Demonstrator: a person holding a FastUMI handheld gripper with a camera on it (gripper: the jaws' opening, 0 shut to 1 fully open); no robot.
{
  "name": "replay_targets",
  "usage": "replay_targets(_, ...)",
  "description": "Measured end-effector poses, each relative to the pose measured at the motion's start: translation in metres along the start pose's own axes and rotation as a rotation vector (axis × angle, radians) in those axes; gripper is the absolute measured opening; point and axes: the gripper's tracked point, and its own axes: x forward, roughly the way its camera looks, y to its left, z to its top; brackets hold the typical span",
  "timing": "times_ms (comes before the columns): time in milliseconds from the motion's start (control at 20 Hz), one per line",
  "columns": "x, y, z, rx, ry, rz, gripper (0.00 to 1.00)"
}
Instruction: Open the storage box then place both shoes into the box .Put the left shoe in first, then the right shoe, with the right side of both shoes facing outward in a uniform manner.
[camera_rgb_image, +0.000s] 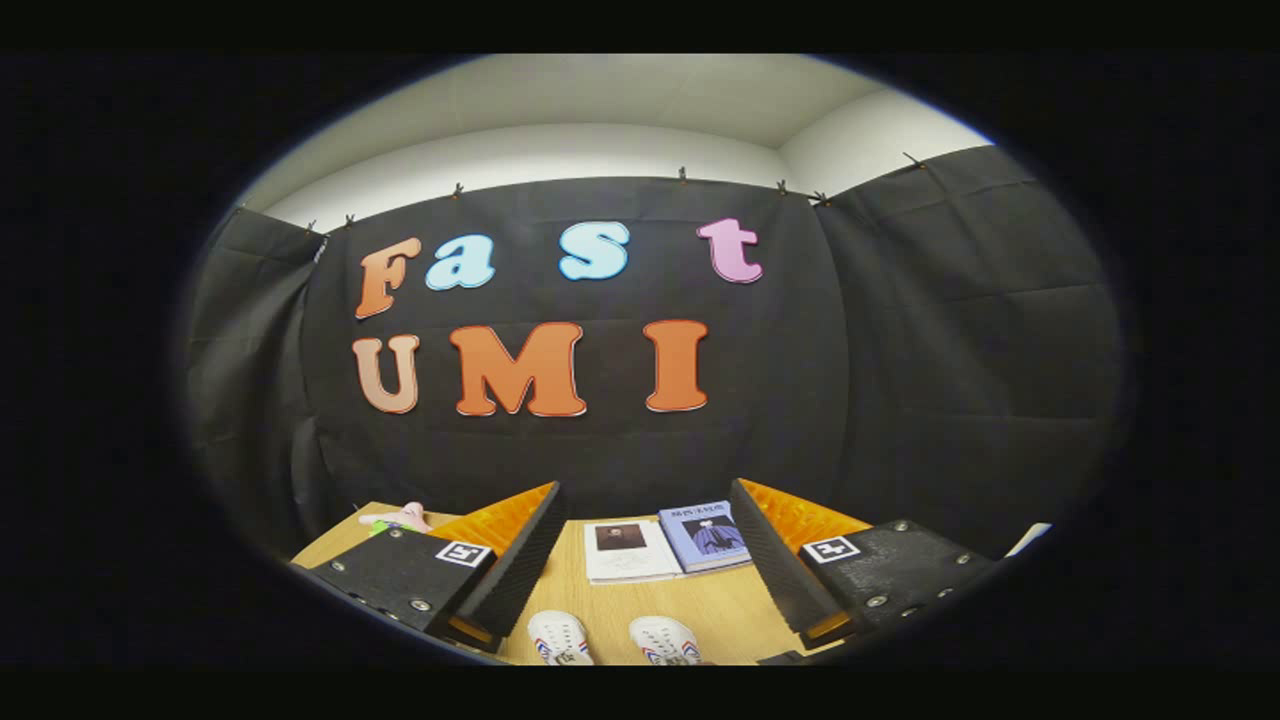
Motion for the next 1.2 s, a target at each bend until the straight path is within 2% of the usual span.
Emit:
replay_targets(300,0.006,0.018,-0.039,0.033,0.081,0.059,0.97)
replay_targets(950,0.007,0.097,-0.173,0.239,0.406,0.325,0.98)
replay_targets(1200,-0.001,0.122,-0.228,0.397,0.541,0.396,0.98)
